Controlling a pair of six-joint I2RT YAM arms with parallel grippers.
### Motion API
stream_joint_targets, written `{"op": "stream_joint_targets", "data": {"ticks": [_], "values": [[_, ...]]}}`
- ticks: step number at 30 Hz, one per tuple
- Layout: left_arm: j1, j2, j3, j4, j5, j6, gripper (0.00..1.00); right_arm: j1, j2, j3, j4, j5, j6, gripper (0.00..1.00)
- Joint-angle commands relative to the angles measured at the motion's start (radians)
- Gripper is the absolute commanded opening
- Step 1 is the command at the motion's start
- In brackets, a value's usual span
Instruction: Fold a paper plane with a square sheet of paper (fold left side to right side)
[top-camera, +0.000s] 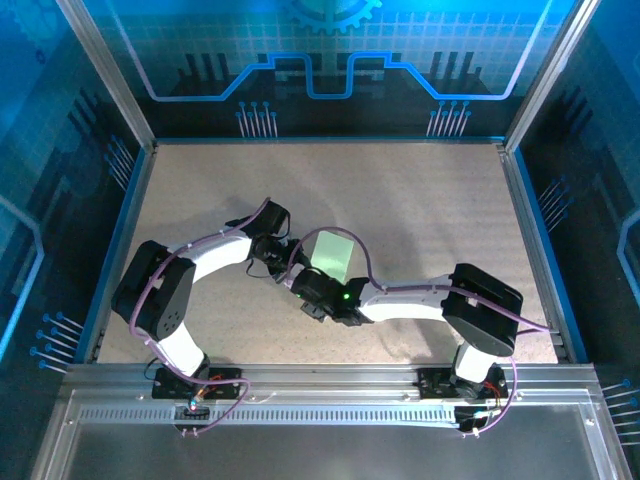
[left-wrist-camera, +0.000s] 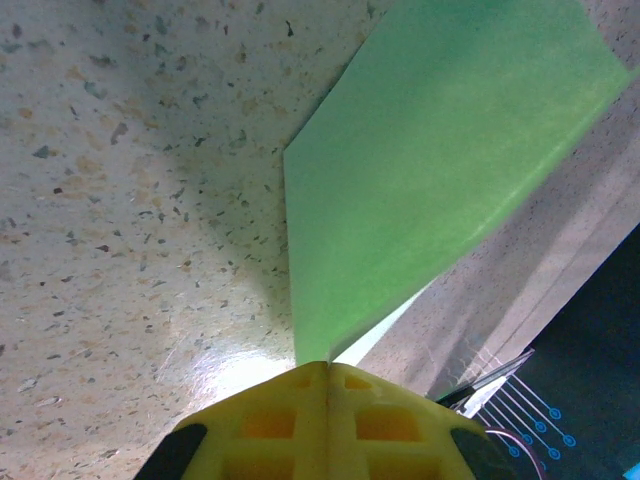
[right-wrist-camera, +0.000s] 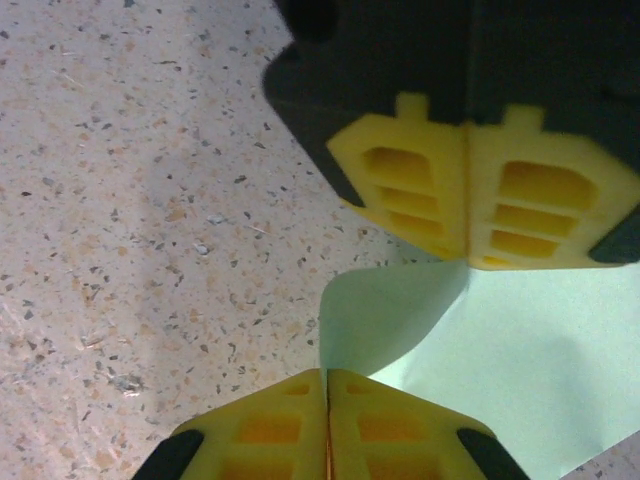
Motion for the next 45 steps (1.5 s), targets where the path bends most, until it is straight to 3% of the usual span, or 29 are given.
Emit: {"op": "stream_joint_targets", "data": {"ticks": [1, 6, 10, 14, 20, 25, 35, 45], "values": [[-0.004, 0.004, 0.019, -0.059, 0.036, -0.015, 0.00, -0.017, -0.017, -0.004, 0.005, 0.018, 0.020, 0.07], [0.030, -0.045, -0.001, -0.061, 0.024, -0.001, 0.16, -0.032, -0.058, -0.041, 0.007, -0.013, 0.024, 0.00], [0.097, -0.118, -0.011, -0.073, 0.023, 0.032, 0.31, -0.054, -0.100, -0.069, 0.026, -0.081, 0.035, 0.00], [0.159, -0.168, -0.004, -0.095, 0.020, 0.082, 0.38, -0.088, -0.152, -0.138, 0.069, -0.173, 0.060, 0.00], [0.168, -0.105, 0.047, -0.060, 0.075, 0.145, 0.35, -0.171, -0.224, -0.239, 0.169, -0.358, 0.129, 0.01], [0.120, -0.001, 0.117, -0.035, 0.108, 0.177, 0.31, -0.239, -0.268, -0.317, 0.253, -0.463, 0.185, 0.02], [-0.011, 0.245, 0.310, -0.044, 0.108, 0.216, 0.22, -0.275, -0.303, -0.374, 0.282, -0.475, 0.213, 0.04], [-0.042, 0.395, 0.427, -0.097, 0.099, 0.277, 0.19, -0.278, -0.291, -0.385, 0.296, -0.461, 0.241, 0.04]]}}
